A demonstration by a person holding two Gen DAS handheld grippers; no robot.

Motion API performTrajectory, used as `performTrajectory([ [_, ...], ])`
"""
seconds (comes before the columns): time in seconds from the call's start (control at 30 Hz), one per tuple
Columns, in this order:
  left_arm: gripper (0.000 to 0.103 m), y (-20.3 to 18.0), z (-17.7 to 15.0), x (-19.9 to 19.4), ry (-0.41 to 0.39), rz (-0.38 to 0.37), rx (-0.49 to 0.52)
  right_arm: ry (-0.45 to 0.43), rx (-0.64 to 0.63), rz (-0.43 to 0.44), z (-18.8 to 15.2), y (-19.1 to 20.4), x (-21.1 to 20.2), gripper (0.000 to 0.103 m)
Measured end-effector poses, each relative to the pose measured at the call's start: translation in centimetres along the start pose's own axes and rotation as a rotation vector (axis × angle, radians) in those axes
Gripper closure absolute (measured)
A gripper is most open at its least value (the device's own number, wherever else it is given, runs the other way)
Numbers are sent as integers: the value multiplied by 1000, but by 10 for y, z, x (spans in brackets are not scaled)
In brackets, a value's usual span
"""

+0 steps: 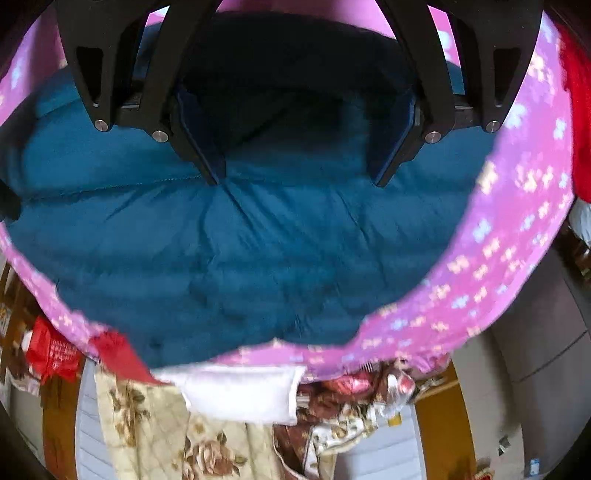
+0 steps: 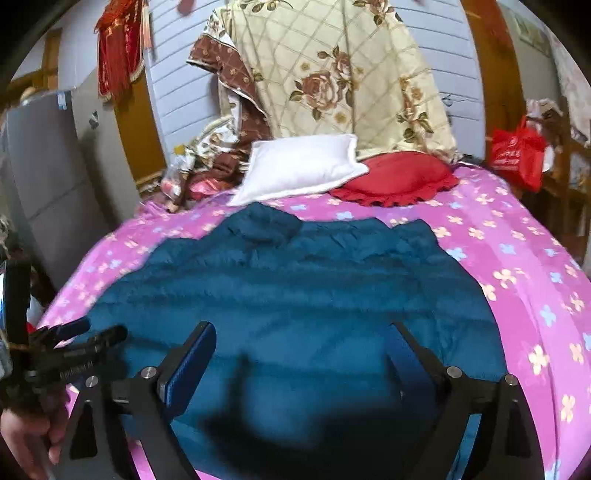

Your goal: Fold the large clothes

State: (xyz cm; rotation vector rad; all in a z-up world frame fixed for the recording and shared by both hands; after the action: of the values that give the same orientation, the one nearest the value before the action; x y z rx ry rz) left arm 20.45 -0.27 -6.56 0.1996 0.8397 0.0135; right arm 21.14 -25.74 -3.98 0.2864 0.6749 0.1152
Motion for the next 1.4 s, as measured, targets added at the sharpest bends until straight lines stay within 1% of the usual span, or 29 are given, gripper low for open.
performTrajectory([
  [0.03, 18, 0, -1, 4, -3, 0, -5, 86, 1, -2, -15, -5, 18, 10],
  [0.07, 14, 0, -1, 6, 1, 1, -7, 116, 11, 11, -23, -8, 27, 6],
  [0.13, 9, 2, -1, 10, -6, 10, -4, 90, 12, 43, -23, -9, 29, 3],
  [0.2, 9, 3, -3, 11, -10, 4, -5, 99, -7, 34, -24, -7, 32, 0],
  [0.43, 8, 5, -5, 14, 5, -8, -32, 79, -33, 13, -26, -7, 35, 0],
  [0.5, 6, 7, -5, 15, 5, -14, -37, 75, -39, 11, -27, -8, 35, 0],
  [0.6, 1, 11, -6, 17, 9, -18, -50, 73, -42, 12, -27, -8, 34, 0],
  [0.87, 0, 11, -6, 18, 8, -27, -60, 67, -51, 17, -28, -9, 34, 0],
  [1.03, 0, 12, -5, 15, -1, 4, -69, 66, -59, 23, -27, -8, 34, 0],
  [1.07, 1, 12, -5, 13, -6, 11, -66, 65, -60, 25, -27, -8, 34, 0],
  [1.13, 1, 14, 6, 3, -45, -10, -54, 63, -62, 28, -27, -8, 34, 0],
  [1.2, 1, 35, 23, -8, -109, -28, -112, 64, -60, 30, -27, -7, 34, 0],
  [1.27, 1, 65, 34, -7, -123, -11, -161, 63, -62, 31, -27, -7, 33, 0],
  [1.33, 1, 101, 36, 5, -98, -7, -237, 61, -63, 32, -27, -7, 34, 0],
  [1.37, 1, 115, 35, 13, -79, -15, -276, 61, -64, 33, -27, -7, 34, 0],
  [1.4, 1, 130, 32, 25, -40, -38, -328, 61, -65, 34, -27, -7, 33, 0],
])
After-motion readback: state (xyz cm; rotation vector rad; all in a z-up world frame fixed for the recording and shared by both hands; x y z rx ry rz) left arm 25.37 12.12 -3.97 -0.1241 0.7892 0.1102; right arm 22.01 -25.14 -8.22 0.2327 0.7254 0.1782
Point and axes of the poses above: each gripper's, at about its wrist camera, not at the fingertips, and x roughly the way its jaws point, y to its left, z to its top, the point moved 10 cm from there along x, roughly the way its jaws point, and after that the axes turned 11 degrees about x, right-handed, at the moved point
